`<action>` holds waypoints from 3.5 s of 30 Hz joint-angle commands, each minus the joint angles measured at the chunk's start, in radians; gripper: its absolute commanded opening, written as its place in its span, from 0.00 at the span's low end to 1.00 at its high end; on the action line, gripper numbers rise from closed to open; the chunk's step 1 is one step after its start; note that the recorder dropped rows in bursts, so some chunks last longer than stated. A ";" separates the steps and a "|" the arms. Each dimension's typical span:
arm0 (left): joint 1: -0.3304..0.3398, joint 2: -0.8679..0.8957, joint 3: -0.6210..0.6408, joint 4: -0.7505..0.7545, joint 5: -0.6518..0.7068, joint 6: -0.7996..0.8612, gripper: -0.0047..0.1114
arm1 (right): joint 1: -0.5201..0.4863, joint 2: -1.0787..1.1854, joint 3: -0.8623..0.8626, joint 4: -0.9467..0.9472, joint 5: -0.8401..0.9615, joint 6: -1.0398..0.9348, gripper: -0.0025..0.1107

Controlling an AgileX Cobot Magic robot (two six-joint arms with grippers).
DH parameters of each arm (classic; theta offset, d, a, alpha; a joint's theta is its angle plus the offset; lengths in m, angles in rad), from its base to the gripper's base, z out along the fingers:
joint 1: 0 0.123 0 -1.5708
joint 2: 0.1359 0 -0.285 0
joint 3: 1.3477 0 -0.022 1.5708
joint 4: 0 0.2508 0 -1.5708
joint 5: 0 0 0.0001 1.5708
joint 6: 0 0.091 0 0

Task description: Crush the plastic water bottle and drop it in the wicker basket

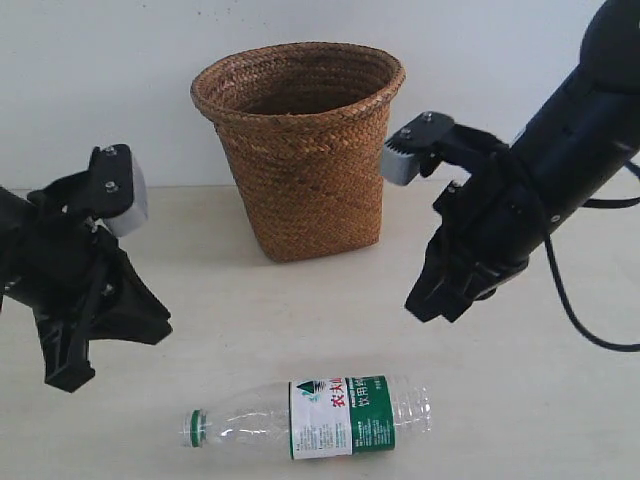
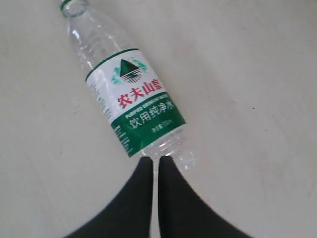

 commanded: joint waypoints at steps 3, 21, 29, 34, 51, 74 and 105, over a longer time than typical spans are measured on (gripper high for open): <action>-0.046 0.073 0.006 0.000 0.030 0.100 0.59 | 0.018 0.071 -0.009 0.055 0.004 -0.049 0.02; -0.046 0.306 0.034 -0.106 -0.084 0.289 0.67 | 0.018 0.086 -0.009 0.113 -0.028 -0.053 0.02; -0.046 0.370 0.034 -0.139 -0.108 0.331 0.64 | 0.018 0.086 -0.009 0.113 -0.030 -0.053 0.02; -0.046 0.380 0.034 -0.139 -0.123 0.350 0.60 | 0.018 0.086 -0.009 0.113 -0.038 -0.053 0.02; -0.046 0.396 0.034 -0.139 -0.112 0.407 0.08 | 0.018 0.086 -0.009 0.126 -0.041 -0.051 0.02; -0.046 0.396 0.034 -0.139 -0.106 0.315 0.08 | 0.204 0.271 -0.123 0.016 -0.111 0.349 0.02; -0.046 0.396 0.034 -0.139 -0.112 0.293 0.08 | 0.216 0.646 -0.309 -0.143 0.046 0.500 0.02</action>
